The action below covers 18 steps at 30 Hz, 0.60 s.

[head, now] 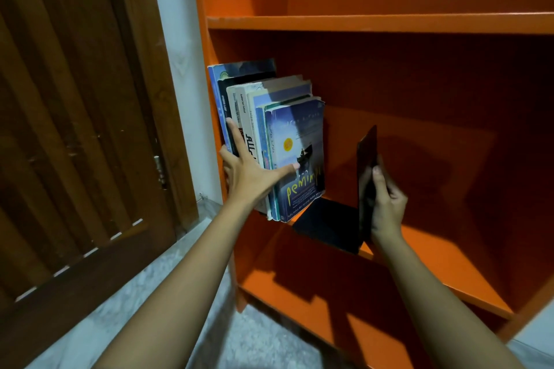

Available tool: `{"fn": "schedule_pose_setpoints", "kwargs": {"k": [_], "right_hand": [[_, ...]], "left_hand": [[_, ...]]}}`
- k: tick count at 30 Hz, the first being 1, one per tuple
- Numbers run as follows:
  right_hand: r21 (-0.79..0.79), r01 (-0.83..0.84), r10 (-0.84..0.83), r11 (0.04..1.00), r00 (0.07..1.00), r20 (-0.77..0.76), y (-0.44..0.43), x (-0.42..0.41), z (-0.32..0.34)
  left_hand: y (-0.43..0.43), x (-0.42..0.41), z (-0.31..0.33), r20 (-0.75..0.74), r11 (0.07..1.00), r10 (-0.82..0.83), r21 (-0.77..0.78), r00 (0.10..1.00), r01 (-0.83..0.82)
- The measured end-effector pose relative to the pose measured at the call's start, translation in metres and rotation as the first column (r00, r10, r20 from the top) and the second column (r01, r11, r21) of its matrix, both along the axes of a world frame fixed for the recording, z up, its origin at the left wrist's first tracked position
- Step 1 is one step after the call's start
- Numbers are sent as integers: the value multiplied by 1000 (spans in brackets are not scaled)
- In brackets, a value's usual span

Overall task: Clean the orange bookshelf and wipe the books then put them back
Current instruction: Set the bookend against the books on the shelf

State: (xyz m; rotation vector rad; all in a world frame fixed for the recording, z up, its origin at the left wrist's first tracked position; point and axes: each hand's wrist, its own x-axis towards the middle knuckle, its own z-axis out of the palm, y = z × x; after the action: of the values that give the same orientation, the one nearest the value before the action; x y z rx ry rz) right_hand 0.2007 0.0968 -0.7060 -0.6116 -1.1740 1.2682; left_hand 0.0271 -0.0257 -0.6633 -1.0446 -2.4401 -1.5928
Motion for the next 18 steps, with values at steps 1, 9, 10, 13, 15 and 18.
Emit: {"fn": "schedule_pose_setpoints", "kwargs": {"k": [1,9,10,13,15,18], "right_hand": [[-3,-5,5,1000,1000,-8,-1,0,0],[-32,-54,53,998,998,-45,-6,12,5],[-32,-50,48,998,998,-43,-6,15,4],[-41,-38,35,998,997,-65,-8,20,-1],[-10,-6,5,1000,997,-75,-11,16,-5],[42,7,-4,999,997,-74,-18,-9,-4]], "left_hand": [[1,1,0,12,1000,4,4,1000,-4],[6,10,9,23,993,105,56,994,-106],[6,11,11,27,992,112,60,993,-113],[4,9,17,21,994,96,55,995,-97],[3,5,20,9,996,77,43,997,-78],[-1,0,25,-9,998,64,29,998,-64]]}}
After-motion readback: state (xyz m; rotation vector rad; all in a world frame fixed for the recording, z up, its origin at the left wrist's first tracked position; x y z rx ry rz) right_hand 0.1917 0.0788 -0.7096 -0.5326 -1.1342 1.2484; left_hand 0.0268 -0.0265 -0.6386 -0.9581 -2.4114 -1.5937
